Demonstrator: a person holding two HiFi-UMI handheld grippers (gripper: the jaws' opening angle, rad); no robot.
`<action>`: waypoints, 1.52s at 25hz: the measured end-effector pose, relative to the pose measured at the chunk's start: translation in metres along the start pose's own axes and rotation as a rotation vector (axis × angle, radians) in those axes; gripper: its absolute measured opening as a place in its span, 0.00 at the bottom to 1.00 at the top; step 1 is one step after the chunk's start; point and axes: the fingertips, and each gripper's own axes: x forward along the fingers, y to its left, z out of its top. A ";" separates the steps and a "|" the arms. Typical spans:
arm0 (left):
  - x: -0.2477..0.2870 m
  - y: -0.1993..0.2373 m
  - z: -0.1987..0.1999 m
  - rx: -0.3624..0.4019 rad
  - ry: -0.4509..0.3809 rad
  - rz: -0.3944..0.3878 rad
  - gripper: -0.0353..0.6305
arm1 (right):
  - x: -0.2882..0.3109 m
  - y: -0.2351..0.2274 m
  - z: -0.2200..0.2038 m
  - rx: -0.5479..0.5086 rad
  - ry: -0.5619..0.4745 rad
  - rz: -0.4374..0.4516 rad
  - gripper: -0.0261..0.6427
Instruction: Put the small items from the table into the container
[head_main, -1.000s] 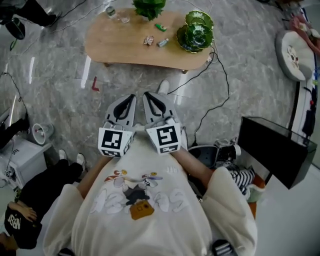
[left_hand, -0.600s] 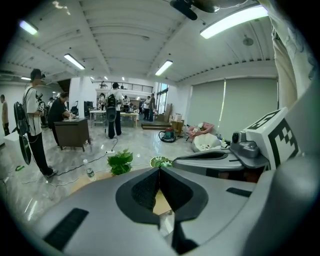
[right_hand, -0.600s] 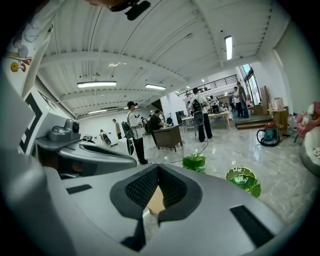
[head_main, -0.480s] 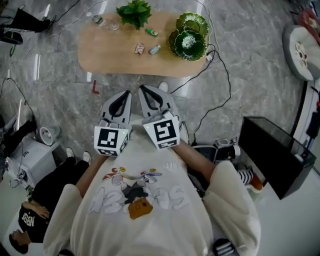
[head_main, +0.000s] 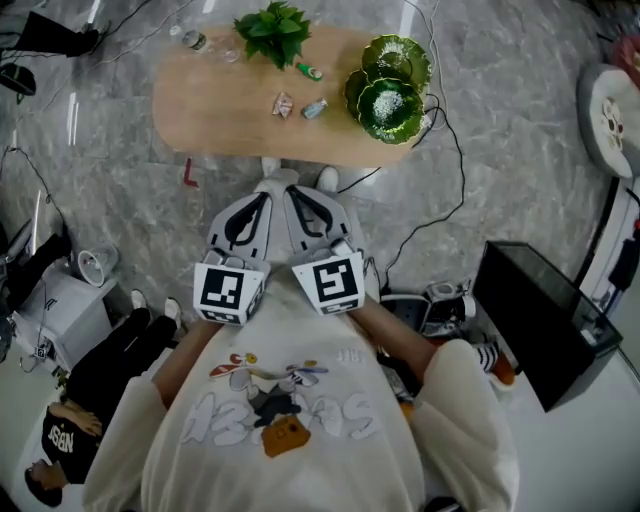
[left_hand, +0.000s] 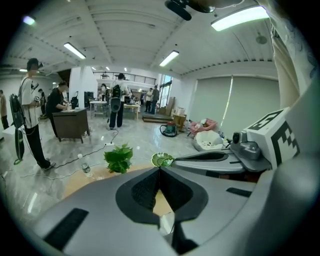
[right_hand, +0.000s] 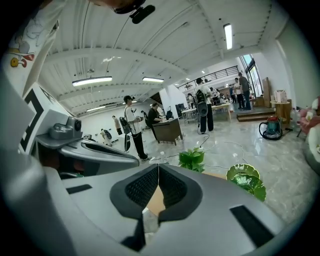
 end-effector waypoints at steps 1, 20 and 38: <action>0.005 0.003 0.001 -0.007 0.000 -0.007 0.07 | 0.004 -0.004 -0.001 -0.001 0.010 -0.006 0.05; 0.078 0.087 -0.048 -0.163 0.024 0.050 0.07 | 0.091 -0.036 -0.041 -0.039 0.143 -0.045 0.05; 0.130 0.136 -0.118 -0.262 0.104 0.105 0.07 | 0.172 -0.050 -0.105 0.009 0.227 -0.034 0.05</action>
